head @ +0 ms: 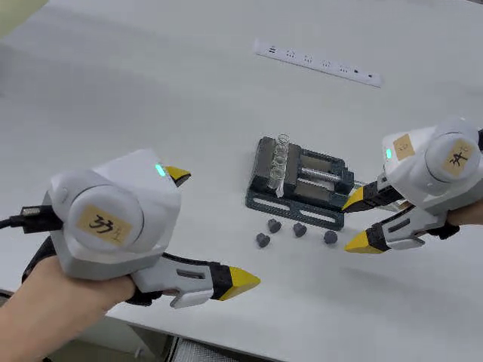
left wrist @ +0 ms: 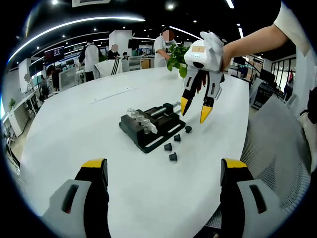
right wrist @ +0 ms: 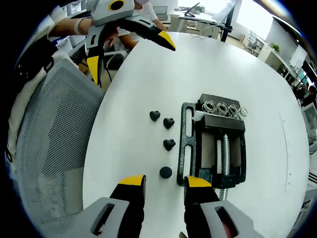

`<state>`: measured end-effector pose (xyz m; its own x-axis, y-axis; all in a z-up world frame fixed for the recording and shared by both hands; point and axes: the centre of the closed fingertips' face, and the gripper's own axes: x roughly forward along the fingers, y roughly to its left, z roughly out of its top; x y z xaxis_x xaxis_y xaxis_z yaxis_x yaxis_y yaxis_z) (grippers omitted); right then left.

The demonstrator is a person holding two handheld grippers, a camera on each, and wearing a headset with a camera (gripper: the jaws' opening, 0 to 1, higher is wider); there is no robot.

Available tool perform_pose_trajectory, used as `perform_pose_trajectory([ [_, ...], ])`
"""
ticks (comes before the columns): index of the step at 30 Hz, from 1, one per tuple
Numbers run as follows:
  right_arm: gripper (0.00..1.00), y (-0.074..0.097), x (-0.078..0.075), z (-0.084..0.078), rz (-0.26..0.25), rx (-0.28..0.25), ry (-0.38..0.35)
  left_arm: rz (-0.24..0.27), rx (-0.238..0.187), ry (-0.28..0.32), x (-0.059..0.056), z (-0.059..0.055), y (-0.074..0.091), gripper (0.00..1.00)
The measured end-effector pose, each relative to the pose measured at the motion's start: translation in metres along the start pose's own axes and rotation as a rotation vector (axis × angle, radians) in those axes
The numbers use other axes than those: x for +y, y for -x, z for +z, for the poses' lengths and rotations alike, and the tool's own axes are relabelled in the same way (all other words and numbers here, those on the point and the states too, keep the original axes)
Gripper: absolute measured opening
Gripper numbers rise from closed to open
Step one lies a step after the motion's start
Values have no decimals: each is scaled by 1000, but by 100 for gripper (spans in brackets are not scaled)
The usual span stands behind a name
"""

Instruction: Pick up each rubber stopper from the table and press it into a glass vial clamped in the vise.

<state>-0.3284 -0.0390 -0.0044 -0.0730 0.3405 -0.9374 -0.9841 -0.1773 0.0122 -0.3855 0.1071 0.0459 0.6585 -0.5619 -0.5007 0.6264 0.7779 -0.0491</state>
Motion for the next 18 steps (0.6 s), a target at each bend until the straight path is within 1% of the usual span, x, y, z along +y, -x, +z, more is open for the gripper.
perform_pose_trajectory([
  [5,23,-7,0,-3,20,33,52,-1,-2,8,-2,-1,-1,93],
  [10,19,-13,1,-2,18,50,121,-1,-2,15,-3,-3,0,93],
  [14,16,-17,3,-3,31,68,169,-1,-1,20,-3,-5,0,92],
  [18,13,-19,2,-3,35,78,189,0,-1,24,-3,-6,1,92],
])
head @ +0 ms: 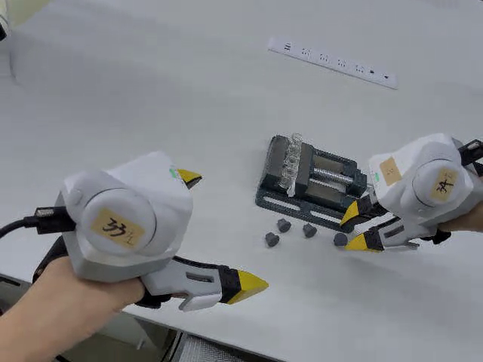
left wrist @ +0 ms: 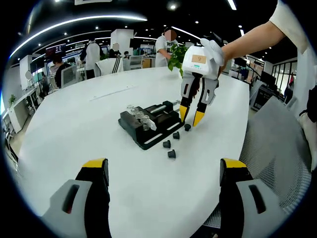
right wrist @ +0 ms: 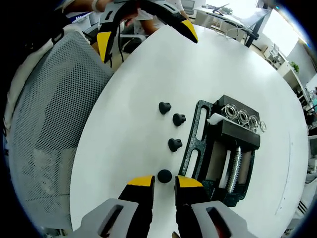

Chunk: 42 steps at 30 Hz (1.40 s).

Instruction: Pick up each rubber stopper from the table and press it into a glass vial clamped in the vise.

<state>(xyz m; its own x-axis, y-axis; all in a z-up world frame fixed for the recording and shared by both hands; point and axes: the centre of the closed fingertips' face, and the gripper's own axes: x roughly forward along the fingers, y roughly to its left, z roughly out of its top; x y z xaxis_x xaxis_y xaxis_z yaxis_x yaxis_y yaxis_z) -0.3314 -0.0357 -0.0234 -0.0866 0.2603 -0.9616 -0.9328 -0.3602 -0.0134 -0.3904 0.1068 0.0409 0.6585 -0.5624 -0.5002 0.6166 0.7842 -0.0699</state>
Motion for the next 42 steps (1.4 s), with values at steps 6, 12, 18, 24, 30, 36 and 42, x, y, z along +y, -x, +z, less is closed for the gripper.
perform_pose_trajectory([
  [6,10,-5,2,-4,14,20,28,1,1,6,2,-2,0,91],
  [12,10,-4,3,-3,12,25,36,0,1,6,2,-1,-1,91],
  [18,9,-6,2,-4,14,27,40,-3,4,7,1,-2,-2,91],
  [24,9,-6,2,-4,16,26,42,-6,9,7,0,-3,-2,90],
  [30,8,-7,0,-4,15,19,9,-8,10,4,0,-2,-3,90],
  [36,8,4,-3,-1,15,-6,-32,-11,12,-4,3,-1,-5,90],
  [42,8,22,-12,8,12,-36,-70,-17,11,-15,3,5,-7,90],
])
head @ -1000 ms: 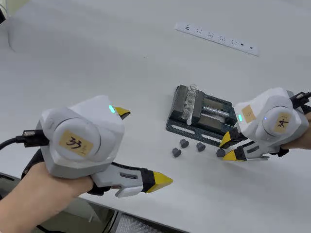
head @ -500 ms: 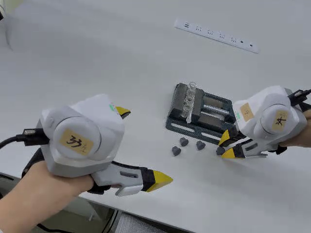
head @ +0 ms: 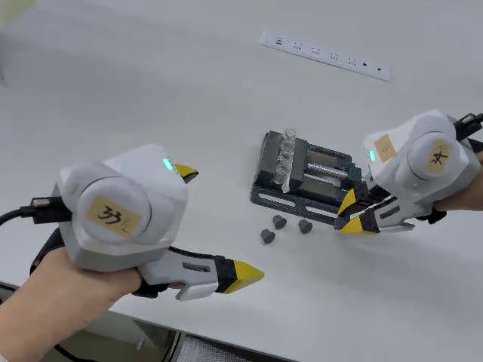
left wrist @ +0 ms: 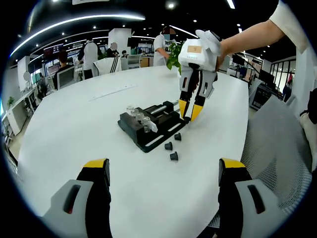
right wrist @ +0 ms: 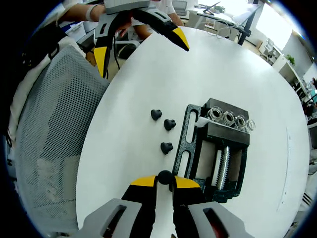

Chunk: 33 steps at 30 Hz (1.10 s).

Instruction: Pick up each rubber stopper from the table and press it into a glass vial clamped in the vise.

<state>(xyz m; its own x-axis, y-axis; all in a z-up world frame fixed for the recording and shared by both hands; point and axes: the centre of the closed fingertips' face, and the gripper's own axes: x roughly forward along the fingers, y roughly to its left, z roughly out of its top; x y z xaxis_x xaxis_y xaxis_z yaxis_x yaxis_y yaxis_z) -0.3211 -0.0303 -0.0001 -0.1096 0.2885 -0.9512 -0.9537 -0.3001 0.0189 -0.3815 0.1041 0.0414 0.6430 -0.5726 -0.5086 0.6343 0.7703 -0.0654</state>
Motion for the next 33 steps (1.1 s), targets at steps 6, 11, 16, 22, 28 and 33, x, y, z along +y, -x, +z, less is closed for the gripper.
perform_pose_trajectory([
  [6,8,19,-15,10,-12,-6,3,-5,-1,-9,1,6,-2,89],
  [11,8,32,-29,15,-3,8,32,-4,-2,-13,2,7,-4,89],
  [16,8,44,-46,28,-2,10,49,-1,-2,-10,5,8,-4,89],
  [22,7,52,-73,41,-11,7,58,-2,1,-8,7,8,-5,88],
  [28,7,52,-91,51,-17,26,92,-4,3,-7,9,7,-6,88],
  [33,7,48,-100,60,-10,33,114,-4,3,-3,10,7,-7,88],
])
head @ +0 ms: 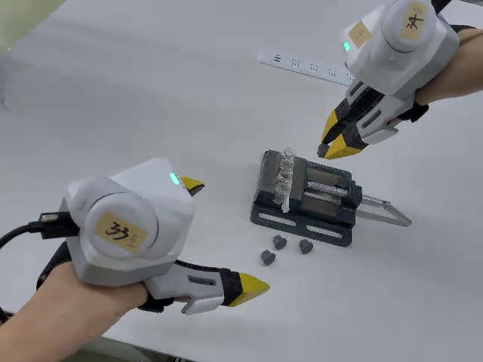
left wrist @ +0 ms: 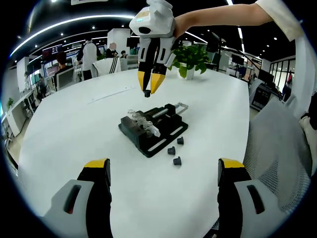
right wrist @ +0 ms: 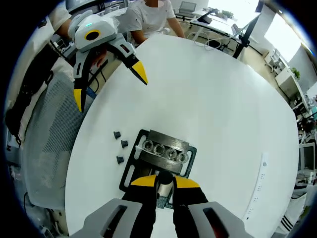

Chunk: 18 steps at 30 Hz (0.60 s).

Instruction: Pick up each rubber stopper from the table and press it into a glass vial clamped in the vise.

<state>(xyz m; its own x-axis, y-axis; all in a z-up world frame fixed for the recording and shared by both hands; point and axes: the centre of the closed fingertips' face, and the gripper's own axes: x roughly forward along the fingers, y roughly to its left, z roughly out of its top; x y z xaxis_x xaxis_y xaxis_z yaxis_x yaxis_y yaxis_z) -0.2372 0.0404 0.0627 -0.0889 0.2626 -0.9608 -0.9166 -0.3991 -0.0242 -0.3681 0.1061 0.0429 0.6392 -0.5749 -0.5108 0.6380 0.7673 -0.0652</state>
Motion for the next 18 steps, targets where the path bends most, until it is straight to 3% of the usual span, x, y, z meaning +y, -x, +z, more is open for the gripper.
perform_pose_trajectory([
  [9,6,-6,-20,11,13,-7,2,-1,4,11,2,-1,-2,88],
  [18,6,-19,-24,20,46,1,16,-2,4,27,3,-3,-4,87],
])
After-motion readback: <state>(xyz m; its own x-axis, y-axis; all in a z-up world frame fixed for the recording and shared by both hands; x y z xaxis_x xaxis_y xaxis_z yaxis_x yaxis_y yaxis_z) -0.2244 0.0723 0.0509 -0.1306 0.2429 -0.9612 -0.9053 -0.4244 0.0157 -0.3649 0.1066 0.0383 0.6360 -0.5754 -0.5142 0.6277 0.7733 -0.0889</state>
